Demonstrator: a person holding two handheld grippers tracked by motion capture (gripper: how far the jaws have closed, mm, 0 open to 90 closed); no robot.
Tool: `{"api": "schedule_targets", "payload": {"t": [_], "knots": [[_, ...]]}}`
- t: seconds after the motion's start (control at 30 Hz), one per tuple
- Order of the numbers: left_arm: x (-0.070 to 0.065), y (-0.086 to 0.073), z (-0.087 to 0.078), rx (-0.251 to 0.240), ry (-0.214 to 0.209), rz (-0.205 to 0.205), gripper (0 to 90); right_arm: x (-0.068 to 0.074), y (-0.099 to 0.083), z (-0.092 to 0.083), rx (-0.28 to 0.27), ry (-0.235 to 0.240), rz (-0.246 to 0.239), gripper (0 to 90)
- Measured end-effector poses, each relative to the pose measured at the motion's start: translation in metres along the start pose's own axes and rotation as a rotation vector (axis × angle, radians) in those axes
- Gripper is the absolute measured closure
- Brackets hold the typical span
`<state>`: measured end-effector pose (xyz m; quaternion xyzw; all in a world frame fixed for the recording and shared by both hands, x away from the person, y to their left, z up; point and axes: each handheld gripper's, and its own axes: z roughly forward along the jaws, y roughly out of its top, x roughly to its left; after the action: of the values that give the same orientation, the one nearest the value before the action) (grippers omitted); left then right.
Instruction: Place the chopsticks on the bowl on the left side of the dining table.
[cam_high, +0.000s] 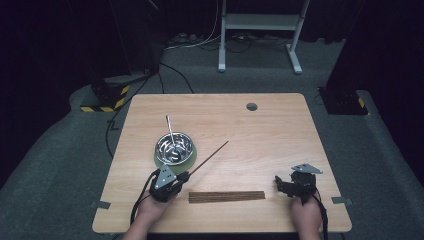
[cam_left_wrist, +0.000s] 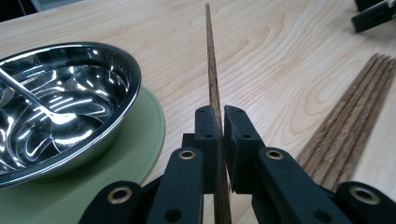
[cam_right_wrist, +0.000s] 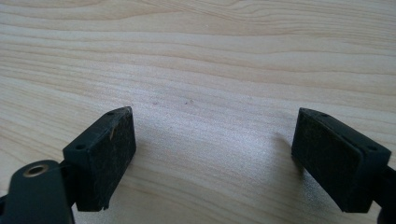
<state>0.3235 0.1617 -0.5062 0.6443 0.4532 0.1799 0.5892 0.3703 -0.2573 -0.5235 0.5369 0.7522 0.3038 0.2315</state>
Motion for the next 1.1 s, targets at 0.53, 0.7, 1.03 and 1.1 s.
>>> {"api": "schedule_targets", "payload": {"t": [0.53,0.7,1.03,1.1], "knots": [[0.021,0.019,-0.025,-0.075,0.048,-0.031,84.0,0.0,0.0,0.0,0.001,0.002,0.003,13.4],[0.033,0.022,-0.032,-0.09,0.081,-0.035,84.1,0.0,0.0,0.0,0.002,0.002,0.006,13.4],[0.056,0.026,-0.04,-0.121,0.151,-0.094,84.0,0.0,0.0,0.0,0.001,0.002,0.004,13.4],[0.06,0.027,-0.041,-0.124,0.16,-0.102,84.0,0.0,0.0,0.0,0.002,0.002,0.004,13.4]]}}
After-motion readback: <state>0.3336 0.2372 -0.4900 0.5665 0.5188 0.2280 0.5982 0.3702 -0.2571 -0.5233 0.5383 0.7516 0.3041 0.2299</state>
